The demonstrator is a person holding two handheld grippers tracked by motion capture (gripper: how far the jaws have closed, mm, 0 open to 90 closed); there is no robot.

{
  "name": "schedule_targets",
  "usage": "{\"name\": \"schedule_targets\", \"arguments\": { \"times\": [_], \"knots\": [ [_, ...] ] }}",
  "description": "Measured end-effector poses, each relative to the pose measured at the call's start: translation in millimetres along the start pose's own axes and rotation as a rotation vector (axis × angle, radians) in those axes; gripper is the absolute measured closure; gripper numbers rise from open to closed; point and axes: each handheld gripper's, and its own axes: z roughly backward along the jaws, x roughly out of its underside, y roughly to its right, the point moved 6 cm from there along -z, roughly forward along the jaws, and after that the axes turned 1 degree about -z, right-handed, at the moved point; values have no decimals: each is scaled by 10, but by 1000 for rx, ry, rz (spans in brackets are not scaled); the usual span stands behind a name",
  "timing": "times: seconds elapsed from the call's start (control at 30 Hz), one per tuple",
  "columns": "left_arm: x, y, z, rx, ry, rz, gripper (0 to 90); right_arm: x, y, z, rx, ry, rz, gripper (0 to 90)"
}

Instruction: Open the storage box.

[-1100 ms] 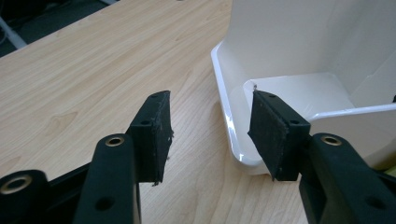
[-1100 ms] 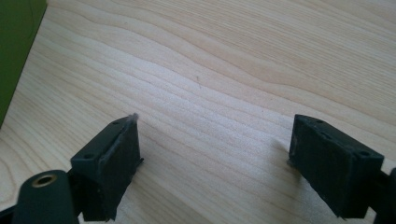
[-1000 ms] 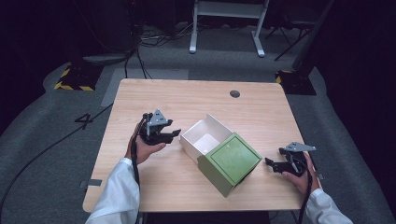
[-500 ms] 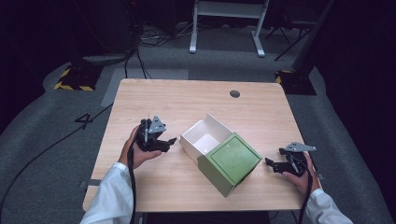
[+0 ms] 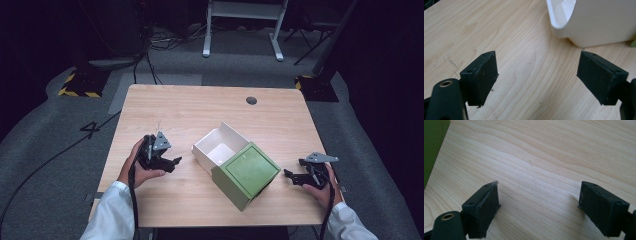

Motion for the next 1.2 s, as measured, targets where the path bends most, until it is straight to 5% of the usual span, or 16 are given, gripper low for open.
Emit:
{"name": "schedule_targets", "arguments": {
  "times": [0.23,0.53,1.2],
  "knots": [
    [156,26,57,-7,-17,-27,168,0,1,0,0,0,1,163],
    [444,29,136,-19,-35,18,169,0,0,0,0,0,0,164],
    [790,-33,240,0,-43,111,169,0,1,0,0,-1,-1,164]
  ]
}}
